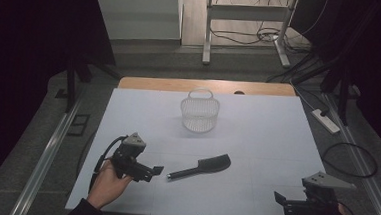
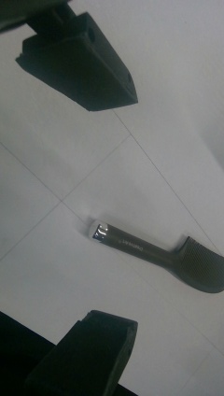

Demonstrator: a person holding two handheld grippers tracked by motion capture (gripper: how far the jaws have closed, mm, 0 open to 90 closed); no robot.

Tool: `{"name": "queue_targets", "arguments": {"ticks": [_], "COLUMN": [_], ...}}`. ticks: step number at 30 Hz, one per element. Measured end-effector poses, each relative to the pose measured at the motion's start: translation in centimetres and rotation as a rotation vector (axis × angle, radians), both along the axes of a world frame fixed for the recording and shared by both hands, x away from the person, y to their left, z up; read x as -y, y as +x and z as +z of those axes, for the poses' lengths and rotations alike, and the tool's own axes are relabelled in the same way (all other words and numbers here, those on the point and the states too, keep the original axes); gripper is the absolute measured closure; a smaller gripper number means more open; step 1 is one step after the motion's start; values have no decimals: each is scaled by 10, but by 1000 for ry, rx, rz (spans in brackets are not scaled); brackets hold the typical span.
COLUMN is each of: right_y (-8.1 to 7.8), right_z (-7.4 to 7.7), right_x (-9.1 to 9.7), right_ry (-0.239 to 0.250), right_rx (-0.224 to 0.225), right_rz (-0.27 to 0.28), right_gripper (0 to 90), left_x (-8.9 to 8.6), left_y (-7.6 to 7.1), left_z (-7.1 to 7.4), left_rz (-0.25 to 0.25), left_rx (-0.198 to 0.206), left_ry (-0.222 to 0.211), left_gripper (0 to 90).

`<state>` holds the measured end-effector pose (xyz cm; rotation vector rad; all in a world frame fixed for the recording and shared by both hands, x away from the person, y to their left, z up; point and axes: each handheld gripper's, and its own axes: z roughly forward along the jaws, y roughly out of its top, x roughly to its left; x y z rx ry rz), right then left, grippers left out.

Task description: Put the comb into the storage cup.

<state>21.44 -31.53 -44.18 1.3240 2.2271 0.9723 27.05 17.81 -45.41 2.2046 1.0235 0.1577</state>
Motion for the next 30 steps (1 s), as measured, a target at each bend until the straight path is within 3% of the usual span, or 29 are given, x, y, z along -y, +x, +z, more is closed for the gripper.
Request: {"name": "queue_targets", "arguments": {"ticks": [13,20,30], "right_y": [0,0,1], "right_z": [0,0,0], "right_x": [0,0,0], "right_ry": [-3,-5,-5], "right_rx": [-2,-5,-7], "right_rz": [1,0,-1], "right_gripper": [0,0,0], "left_x": [13,26,44], "left_y": [15,26,42], "left_z": [0,0,-2], "left_rz": [-7,-48,-93], "left_rx": [1,-6,-16], "left_ry": [19,13,62], "left_gripper": [0,0,0]}}
